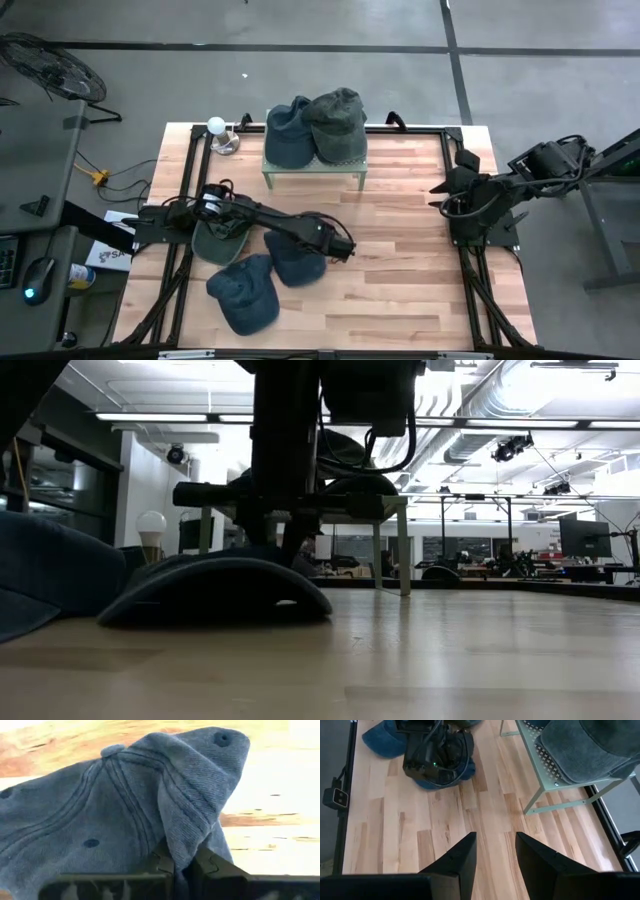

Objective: Pick & Place hat
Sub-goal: Stack the top blue cap on the blue cap on the shelf

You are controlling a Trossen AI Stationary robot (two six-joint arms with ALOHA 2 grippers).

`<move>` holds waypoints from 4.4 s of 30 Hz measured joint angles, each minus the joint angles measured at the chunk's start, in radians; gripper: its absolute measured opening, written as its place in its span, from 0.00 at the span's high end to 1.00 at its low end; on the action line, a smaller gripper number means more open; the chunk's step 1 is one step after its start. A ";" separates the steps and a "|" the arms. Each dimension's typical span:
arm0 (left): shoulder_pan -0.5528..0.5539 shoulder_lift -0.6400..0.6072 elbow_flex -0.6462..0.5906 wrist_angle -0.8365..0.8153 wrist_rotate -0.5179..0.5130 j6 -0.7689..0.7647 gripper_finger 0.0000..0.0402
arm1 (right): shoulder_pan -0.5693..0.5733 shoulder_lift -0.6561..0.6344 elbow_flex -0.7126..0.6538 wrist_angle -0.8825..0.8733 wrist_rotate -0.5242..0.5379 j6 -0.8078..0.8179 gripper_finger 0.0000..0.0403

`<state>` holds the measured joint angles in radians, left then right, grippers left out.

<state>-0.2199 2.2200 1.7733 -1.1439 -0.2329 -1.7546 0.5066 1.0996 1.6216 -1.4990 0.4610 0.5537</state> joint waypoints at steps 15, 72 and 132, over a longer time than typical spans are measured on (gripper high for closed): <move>0.002 -0.005 0.365 -0.295 -0.054 0.132 0.99 | 0.000 -0.007 0.000 -0.002 -0.019 -0.065 0.68; 0.429 -0.440 0.584 0.011 -0.305 1.077 0.99 | -0.002 -0.078 0.000 0.009 0.143 0.068 0.68; 0.554 -0.251 0.357 -0.128 -0.337 1.253 0.99 | -0.002 0.021 0.000 0.007 0.285 0.347 0.68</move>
<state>0.3336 1.9692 2.1307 -1.2721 -0.5701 -0.5014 0.5041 1.1210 1.6215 -1.4918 0.7460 0.9005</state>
